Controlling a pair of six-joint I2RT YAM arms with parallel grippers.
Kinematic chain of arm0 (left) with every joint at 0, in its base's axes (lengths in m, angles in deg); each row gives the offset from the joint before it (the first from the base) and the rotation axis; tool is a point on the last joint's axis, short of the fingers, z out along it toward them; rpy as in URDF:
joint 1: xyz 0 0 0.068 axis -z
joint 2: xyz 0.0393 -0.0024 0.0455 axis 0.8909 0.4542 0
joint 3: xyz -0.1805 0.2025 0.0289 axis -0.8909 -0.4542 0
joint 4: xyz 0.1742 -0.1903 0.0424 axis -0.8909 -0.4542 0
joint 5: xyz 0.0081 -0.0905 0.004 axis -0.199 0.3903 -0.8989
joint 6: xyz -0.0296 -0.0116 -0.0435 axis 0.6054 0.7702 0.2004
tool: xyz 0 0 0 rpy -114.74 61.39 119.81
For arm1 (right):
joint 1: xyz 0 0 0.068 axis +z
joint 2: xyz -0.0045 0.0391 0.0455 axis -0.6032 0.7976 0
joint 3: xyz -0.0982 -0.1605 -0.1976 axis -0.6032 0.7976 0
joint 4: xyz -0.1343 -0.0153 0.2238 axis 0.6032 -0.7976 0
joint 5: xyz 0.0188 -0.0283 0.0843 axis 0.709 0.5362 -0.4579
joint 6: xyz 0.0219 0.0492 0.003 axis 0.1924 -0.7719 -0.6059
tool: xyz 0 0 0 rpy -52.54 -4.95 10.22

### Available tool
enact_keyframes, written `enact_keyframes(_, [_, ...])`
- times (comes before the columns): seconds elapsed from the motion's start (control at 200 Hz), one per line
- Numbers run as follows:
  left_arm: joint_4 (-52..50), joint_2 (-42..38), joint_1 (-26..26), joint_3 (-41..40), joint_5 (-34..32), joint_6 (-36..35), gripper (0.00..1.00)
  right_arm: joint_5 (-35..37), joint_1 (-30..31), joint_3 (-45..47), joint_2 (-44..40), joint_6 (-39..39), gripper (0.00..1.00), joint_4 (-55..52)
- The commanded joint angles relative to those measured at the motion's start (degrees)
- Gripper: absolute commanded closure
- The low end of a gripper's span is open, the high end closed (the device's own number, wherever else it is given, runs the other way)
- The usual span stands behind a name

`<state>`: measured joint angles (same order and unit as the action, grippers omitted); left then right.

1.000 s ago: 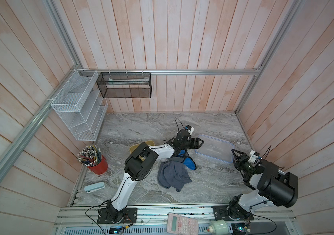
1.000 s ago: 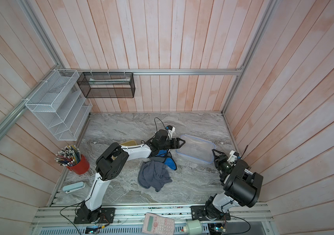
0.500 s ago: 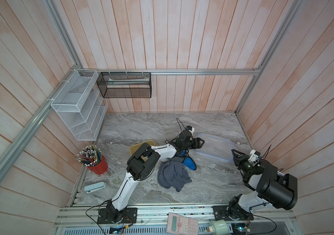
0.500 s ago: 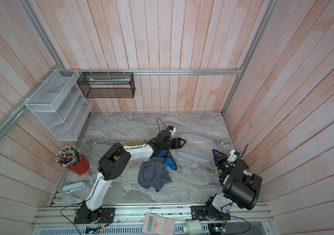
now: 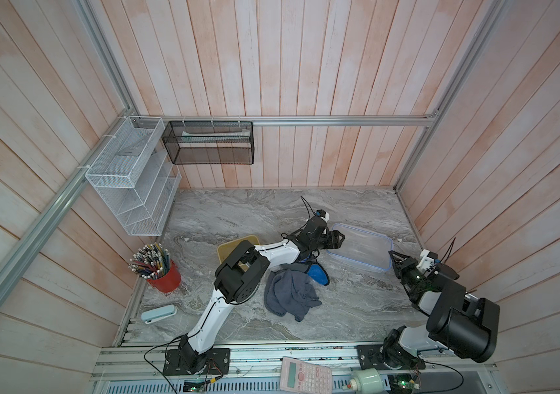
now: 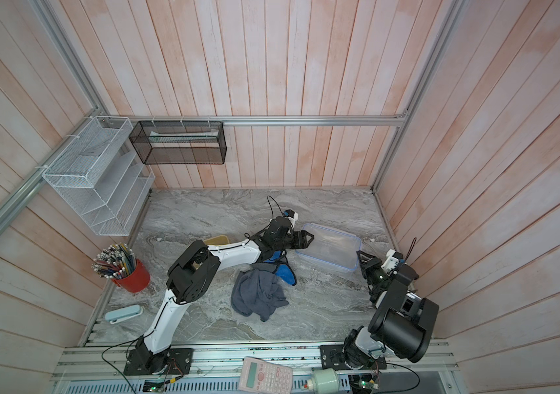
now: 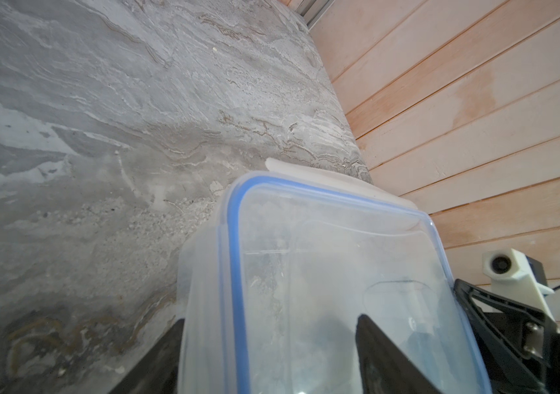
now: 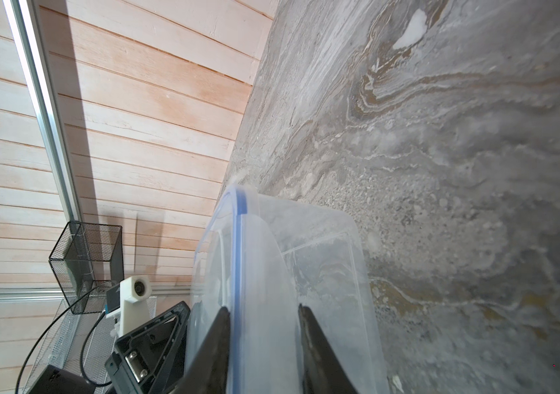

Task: Wipe the insides of the lunch boxes
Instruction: Open the fastener of the lunch box.

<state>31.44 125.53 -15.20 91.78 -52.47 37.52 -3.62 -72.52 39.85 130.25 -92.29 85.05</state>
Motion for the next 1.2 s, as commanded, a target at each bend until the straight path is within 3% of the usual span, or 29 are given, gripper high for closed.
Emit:
enact_keyframes(0.0, [-7.4,3.5,1.0,0.7,-2.0,-2.7,0.25,2.8,0.7,-1.0,-1.0,4.0,1.00,-7.3])
enact_keyframes(0.3, [-11.3,3.8,1.9,3.1,-4.9,-4.8,0.25,3.5,0.8,-3.0,-1.2,7.1,1.00,-11.8])
enact_keyframes(0.42, [-4.7,2.2,1.7,-0.9,-1.4,-2.9,0.25,1.9,0.7,-1.6,0.3,4.1,1.00,-5.3])
enact_keyframes(0.585, [-0.9,0.4,1.5,-3.5,1.8,-0.7,0.25,-2.1,0.6,-2.1,8.1,-2.2,0.81,6.5])
enact_keyframes(0.755, [2.3,-1.4,1.4,-5.6,3.5,1.0,0.24,-2.8,1.2,-3.8,10.5,-4.9,0.70,10.4])
enact_keyframes(0.945, [5.3,-1.3,1.2,-5.8,5.9,3.9,0.24,-4.1,2.0,-4.4,13.5,-10.3,0.46,16.4])
enact_keyframes(1.195, [7.1,-1.8,1.1,-7.6,6.3,5.6,0.24,-2.2,2.1,-3.0,15.4,-16.1,0.43,23.2])
